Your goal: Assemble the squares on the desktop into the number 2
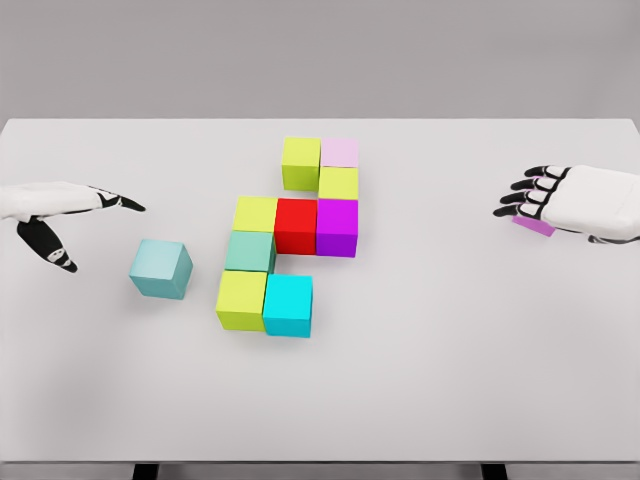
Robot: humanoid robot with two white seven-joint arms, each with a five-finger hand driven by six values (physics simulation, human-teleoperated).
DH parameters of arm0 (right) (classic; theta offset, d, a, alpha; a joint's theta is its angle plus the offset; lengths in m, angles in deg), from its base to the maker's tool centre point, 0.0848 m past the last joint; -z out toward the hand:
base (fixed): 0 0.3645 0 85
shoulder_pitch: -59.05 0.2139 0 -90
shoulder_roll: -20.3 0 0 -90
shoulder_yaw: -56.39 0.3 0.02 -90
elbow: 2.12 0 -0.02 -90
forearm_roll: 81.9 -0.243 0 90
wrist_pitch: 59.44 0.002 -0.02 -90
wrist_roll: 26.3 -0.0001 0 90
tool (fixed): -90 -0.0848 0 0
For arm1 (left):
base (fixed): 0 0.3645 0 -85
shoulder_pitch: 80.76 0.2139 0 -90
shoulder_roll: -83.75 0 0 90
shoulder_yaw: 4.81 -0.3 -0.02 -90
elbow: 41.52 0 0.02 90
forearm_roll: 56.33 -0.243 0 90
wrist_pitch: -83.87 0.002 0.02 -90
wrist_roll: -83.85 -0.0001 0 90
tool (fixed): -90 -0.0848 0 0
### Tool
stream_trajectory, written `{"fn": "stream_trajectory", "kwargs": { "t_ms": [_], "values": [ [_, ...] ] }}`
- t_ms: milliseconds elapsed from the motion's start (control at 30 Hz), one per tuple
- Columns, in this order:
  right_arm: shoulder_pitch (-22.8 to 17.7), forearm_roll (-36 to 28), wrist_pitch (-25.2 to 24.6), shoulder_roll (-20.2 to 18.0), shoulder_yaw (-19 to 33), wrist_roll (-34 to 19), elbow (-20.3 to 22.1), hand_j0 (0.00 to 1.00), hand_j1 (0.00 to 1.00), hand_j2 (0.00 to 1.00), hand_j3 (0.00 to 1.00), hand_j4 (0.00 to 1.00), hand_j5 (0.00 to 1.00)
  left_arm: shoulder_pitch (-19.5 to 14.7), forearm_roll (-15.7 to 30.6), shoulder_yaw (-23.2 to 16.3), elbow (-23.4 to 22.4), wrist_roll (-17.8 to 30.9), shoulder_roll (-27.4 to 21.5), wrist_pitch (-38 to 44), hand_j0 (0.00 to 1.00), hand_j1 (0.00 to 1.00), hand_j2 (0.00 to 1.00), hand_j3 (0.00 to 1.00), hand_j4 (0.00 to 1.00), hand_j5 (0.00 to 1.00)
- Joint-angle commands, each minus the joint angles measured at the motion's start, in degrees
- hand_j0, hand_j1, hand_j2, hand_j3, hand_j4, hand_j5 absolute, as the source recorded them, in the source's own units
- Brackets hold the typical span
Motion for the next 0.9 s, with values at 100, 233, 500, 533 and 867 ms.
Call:
{"fn": "stream_trajectory", "kwargs": {
  "t_ms": [100, 233, 500, 533, 867],
  "values": [
    [0.3, -1.6, -0.1, 0.1, 0.0, 0.0, 0.0, 1.0, 1.0, 1.0, 1.0, 1.0, 1.0, 0.0, 0.7, 0.1, 1.5, -0.1, 0.1, 6.6, 1.0, 1.0, 1.0, 1.0, 1.0, 1.0],
    [0.3, -1.9, -0.1, 0.1, 0.0, 0.0, -0.1, 1.0, 1.0, 1.0, 1.0, 1.0, 1.0, 0.7, 0.5, -0.3, 16.4, -2.8, -0.1, 21.5, 1.0, 1.0, 1.0, 1.0, 1.0, 1.0],
    [2.3, 0.1, -0.1, 0.8, 0.4, 0.0, -7.5, 1.0, 1.0, 1.0, 1.0, 1.0, 1.0, 1.2, 0.5, -1.3, 21.9, -12.8, -0.5, 38.7, 1.0, 1.0, 1.0, 1.0, 1.0, 1.0],
    [2.7, 0.6, -0.1, 1.0, 0.4, 0.0, -8.2, 1.0, 1.0, 1.0, 1.0, 1.0, 1.0, 1.2, 0.5, -1.4, 21.9, -12.8, -0.5, 38.7, 1.0, 1.0, 1.0, 1.0, 1.0, 1.0],
    [15.9, 7.9, -0.1, 9.6, -1.1, 0.0, -27.4, 1.0, 1.0, 1.0, 1.0, 1.0, 1.0, 1.9, 0.2, -3.5, 21.9, -11.3, -1.6, 35.8, 1.0, 1.0, 1.0, 1.0, 1.0, 1.0]
  ]
}}
